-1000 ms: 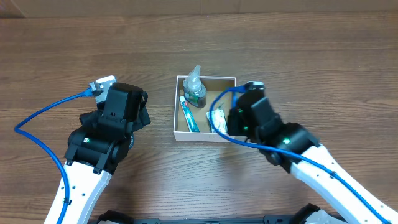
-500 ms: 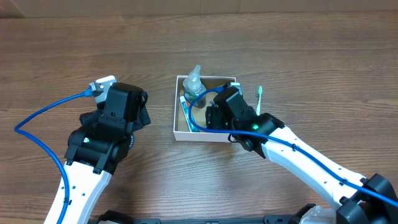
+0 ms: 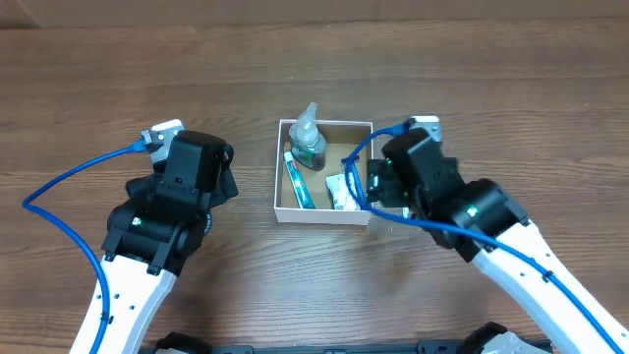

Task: Pack container
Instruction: 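Grasp the blue razor with the right gripper and place it in the box, then move the right gripper to the green toothbrush and grasp its handle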

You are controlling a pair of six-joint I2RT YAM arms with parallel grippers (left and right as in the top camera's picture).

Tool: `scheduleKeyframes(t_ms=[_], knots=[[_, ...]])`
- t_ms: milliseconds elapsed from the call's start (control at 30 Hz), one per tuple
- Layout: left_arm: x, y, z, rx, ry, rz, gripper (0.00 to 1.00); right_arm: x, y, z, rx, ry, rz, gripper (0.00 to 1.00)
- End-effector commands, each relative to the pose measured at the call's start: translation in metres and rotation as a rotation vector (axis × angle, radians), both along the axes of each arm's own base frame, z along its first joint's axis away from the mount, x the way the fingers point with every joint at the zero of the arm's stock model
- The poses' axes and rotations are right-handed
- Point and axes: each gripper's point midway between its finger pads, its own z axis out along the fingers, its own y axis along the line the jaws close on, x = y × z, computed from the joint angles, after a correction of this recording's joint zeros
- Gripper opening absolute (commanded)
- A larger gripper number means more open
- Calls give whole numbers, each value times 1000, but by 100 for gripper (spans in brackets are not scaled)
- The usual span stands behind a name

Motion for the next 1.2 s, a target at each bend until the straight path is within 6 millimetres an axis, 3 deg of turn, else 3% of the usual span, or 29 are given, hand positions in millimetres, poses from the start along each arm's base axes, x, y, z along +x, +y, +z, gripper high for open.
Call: scheduleKeyframes(t_ms=[0,100,567,767,900,1167], knots=[[3,3,6,12,-14,6,100,16,-44,-5,-82,2,-143,100],[3,3,6,12,-14,6,100,25,-59,-17,-78,40,-194,100],[3,3,6,12,-14,6,100,58,-45,-102,-84,230,-154,91],[3,3,6,12,-14,6,100,66,-64,-115,0,271,-182,88],[3,3,6,12,-14,6,100,64,-66,-129,10,272,-142,83],[3,3,6,12,-14,6,100,65,-69,-151,-6,233,-123,83]])
